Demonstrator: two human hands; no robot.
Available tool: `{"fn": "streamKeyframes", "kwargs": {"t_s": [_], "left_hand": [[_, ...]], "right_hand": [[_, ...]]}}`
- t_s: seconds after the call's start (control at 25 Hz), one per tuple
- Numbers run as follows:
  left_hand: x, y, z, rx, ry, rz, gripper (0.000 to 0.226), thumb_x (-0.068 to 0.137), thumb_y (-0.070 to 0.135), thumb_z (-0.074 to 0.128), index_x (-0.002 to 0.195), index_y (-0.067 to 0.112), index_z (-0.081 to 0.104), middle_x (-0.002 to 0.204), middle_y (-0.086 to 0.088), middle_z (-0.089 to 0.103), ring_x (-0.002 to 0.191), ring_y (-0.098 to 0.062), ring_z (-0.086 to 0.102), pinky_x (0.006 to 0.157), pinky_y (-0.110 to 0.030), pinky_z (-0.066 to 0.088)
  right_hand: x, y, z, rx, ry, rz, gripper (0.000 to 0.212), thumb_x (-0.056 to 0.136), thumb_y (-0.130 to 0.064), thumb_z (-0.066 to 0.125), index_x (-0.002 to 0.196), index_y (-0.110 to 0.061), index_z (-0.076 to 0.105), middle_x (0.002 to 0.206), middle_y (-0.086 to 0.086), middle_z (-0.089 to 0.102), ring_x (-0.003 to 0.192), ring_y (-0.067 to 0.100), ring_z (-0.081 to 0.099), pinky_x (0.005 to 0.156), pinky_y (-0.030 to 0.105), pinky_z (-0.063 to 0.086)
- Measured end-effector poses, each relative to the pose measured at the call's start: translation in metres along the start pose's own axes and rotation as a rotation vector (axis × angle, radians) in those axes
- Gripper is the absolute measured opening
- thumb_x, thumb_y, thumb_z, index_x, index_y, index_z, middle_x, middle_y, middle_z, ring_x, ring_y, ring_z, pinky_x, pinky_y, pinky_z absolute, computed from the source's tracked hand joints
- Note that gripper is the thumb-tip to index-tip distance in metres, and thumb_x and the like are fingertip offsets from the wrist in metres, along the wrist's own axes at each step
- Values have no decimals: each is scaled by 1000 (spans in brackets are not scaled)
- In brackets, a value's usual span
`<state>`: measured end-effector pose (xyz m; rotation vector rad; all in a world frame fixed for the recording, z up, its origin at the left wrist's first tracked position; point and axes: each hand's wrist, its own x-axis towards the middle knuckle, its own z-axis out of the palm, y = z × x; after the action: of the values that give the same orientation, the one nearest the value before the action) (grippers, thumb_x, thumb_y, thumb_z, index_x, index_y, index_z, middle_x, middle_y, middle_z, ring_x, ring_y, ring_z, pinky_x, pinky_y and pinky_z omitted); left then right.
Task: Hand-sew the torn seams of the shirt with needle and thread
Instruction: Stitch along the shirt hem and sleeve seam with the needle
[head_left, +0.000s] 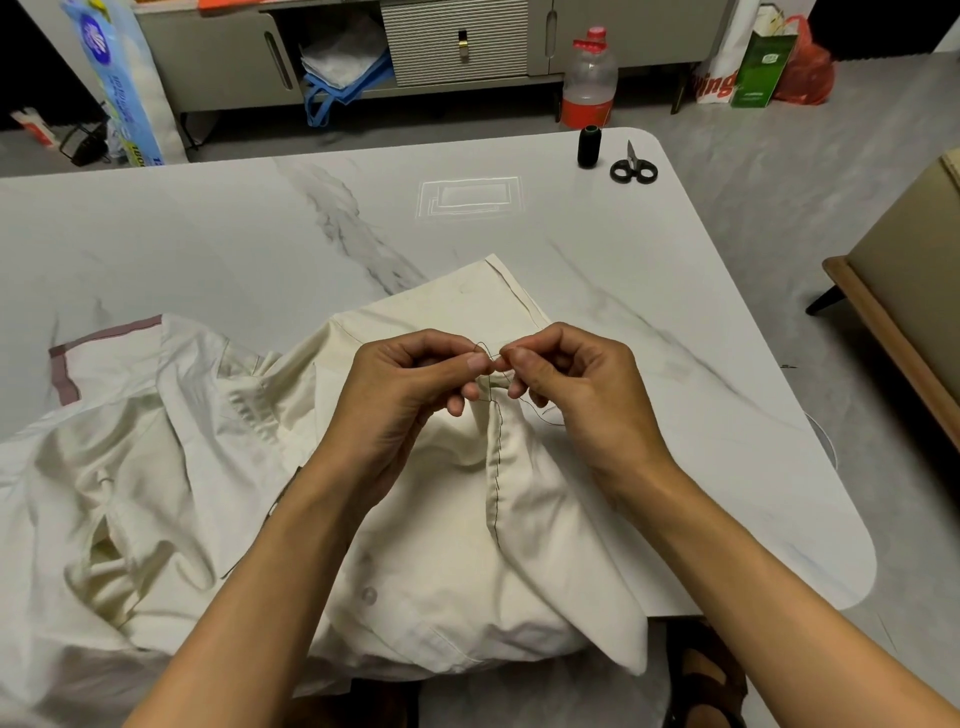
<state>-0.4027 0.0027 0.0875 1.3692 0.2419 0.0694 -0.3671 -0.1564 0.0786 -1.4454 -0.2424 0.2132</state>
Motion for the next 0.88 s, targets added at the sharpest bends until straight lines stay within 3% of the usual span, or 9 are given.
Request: {"fn": "streamKeyframes", "kwargs": {"t_s": [0.24, 0.36, 0.56, 0.88], "left_hand": [[0, 0, -2, -16, -28, -54, 10, 70, 9, 75, 79, 5, 73, 75, -9, 68, 62, -13, 59, 58, -18, 48], [-3, 0, -7, 21, -30, -42, 12, 71, 11, 73, 80, 5, 70, 78, -8, 71, 73, -15, 65, 65, -19, 51], [-5, -1, -15, -53, -48, -119, 8, 75, 11, 67, 81, 11, 62, 85, -5, 74, 84, -13, 67, 73, -18, 50], [-2, -4, -27, 12, -13, -232, 7, 86, 3, 62, 81, 7, 60, 72, -5, 68, 78, -15, 64, 74, -19, 53]], "right_hand": [[1, -2, 2, 329, -63, 170, 13, 95, -6, 56, 86, -5, 64, 76, 4, 67, 61, 12, 49, 64, 22, 40], [2, -7, 0, 468, -71, 227, 15, 96, -6, 51, 83, -9, 57, 84, 6, 72, 59, 11, 54, 68, 27, 39], [2, -8, -3, 343, -36, 232, 14, 98, -7, 51, 85, -10, 56, 66, 2, 63, 56, 12, 56, 60, 22, 46], [4, -1, -5, 111, 96, 192, 16, 99, -7, 51, 85, -9, 58, 61, -1, 58, 55, 13, 47, 53, 20, 40]]}}
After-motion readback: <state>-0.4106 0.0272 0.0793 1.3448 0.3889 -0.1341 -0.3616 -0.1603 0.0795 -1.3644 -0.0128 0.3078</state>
